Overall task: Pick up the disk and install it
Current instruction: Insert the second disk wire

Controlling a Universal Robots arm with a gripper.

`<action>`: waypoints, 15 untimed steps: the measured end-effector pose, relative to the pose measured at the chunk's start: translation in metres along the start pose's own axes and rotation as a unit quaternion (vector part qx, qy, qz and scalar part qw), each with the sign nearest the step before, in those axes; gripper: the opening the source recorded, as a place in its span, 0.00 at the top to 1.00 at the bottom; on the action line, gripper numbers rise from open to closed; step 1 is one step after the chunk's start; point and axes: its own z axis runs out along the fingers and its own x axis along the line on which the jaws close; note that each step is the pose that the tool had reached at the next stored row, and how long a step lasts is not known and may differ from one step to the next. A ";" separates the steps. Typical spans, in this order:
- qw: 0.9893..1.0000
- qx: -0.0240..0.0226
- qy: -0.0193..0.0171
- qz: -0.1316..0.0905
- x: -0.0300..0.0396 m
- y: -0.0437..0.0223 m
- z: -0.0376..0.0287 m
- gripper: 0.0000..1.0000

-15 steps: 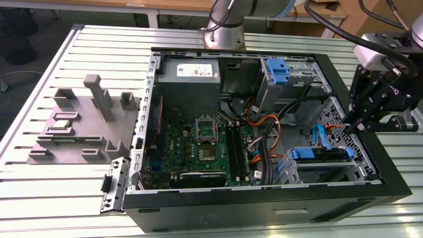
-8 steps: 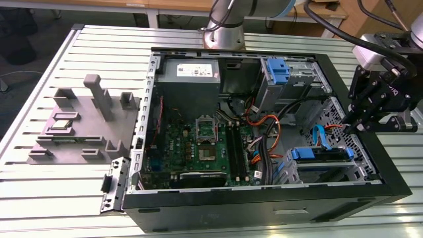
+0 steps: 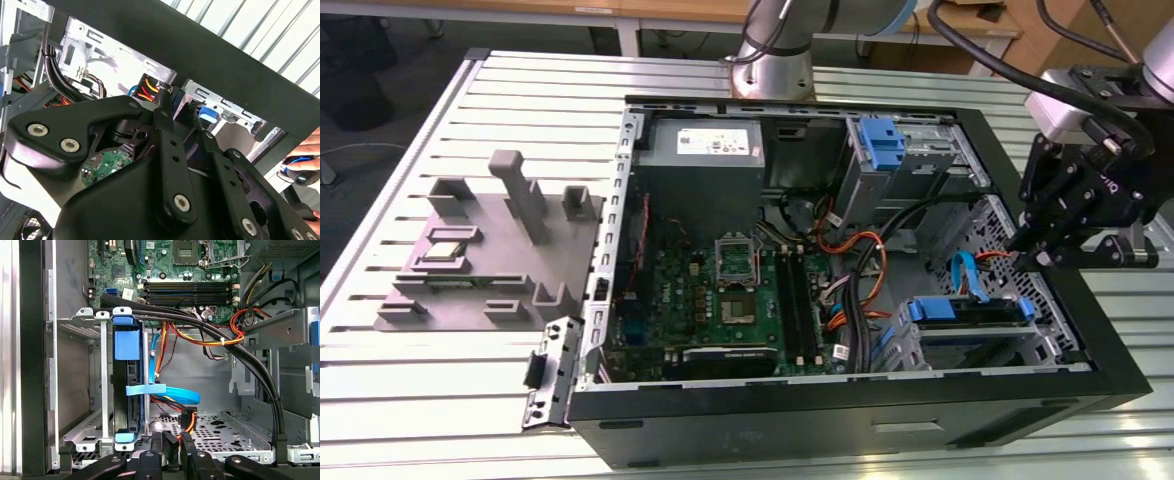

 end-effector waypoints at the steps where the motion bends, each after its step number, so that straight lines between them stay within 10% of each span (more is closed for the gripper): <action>1: 1.000 0.000 0.000 0.000 0.0000 0.0000 0.0000 0.71; 15: 1.000 0.000 0.000 0.000 -0.0016 -0.0073 0.0000 0.71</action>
